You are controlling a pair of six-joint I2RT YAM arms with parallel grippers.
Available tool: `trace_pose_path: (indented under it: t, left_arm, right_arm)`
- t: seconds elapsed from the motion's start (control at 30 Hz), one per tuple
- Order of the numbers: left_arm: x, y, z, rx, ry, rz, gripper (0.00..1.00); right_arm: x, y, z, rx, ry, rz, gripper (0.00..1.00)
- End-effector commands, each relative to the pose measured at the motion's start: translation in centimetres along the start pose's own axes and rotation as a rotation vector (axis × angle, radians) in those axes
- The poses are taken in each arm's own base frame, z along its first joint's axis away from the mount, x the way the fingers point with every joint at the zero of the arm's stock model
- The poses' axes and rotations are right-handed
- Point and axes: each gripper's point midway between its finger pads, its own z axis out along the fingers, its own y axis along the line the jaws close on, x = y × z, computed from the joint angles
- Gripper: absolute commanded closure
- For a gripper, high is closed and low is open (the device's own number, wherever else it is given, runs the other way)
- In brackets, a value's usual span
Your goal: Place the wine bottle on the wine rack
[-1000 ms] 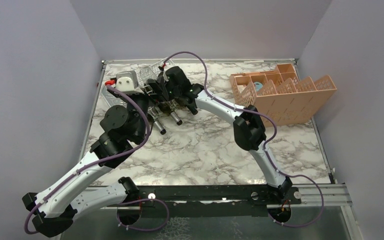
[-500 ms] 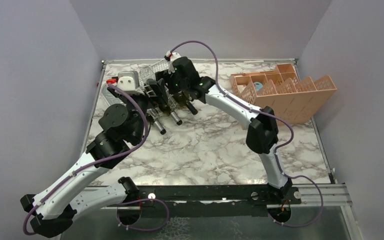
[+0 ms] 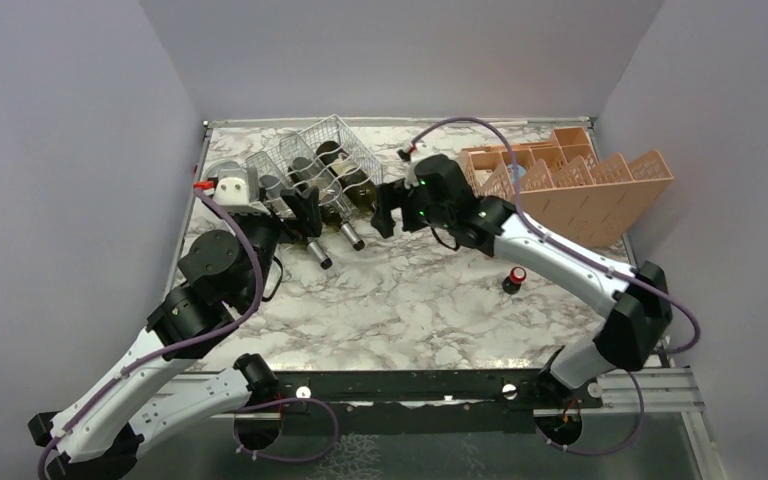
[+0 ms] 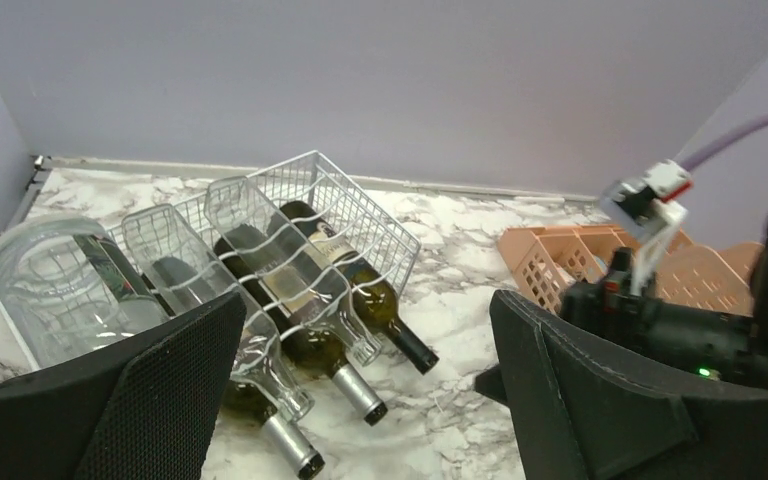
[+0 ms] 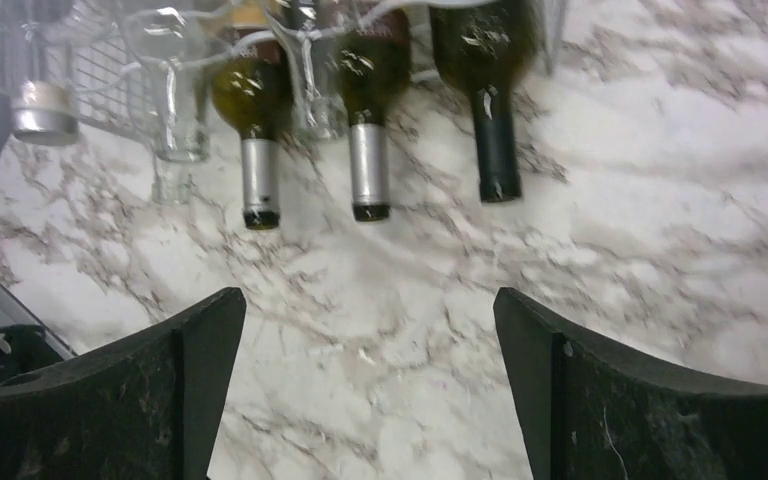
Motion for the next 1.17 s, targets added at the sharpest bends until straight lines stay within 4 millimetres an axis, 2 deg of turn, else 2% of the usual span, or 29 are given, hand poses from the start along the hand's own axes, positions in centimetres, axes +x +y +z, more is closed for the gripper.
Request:
trace_pose_path:
  t: [0.0, 0.13, 0.23, 0.3, 0.4, 0.57, 0.67, 0.8, 1.13]
  left_arm:
    - [2.2, 0.0, -1.3, 0.035, 0.09, -0.043, 0.01]
    - [3.4, 1.3, -2.8, 0.02, 0.142, -0.05, 0.01]
    - [3.1, 2.3, -4.0, 0.024, 0.134, -0.061, 0.01]
    - [2.2, 2.8, -4.8, 0.036, 0.112, -0.068, 0.01]
    - [0.3, 3.6, -6.1, 0.05, 0.073, -0.071, 0.01]
    - [-2.9, 4.7, -7.9, 0.07, 0.007, -0.084, 0.01]
    - [-4.1, 5.2, -8.5, 0.073, -0.016, -0.088, 0.01]
    - [-4.7, 5.5, -8.9, 0.071, -0.025, -0.081, 0.01]
    - [-4.7, 5.9, -8.9, 0.055, -0.026, -0.068, 0.01]
  right_arm:
    - [0.2, -3.3, -5.8, 0.155, -0.104, 0.078, 0.04]
    - [1.1, -6.5, -11.9, 0.28, -0.187, 0.102, 0.04]
    - [0.9, -8.4, -17.1, 0.355, -0.277, 0.122, 0.04]
    - [0.3, -9.6, -20.3, 0.404, -0.344, 0.134, 0.04]
    - [-1.0, -10.2, -24.4, 0.424, -0.431, 0.134, 0.04]
    - [-3.2, -10.7, -29.7, 0.437, -0.548, 0.142, 0.04]
    - [-4.1, -10.7, -31.7, 0.434, -0.595, 0.145, 0.04]
    - [-4.6, -10.6, -32.9, 0.427, -0.622, 0.14, 0.04]
    - [-4.9, -10.2, -32.2, 0.412, -0.608, 0.119, 0.04]
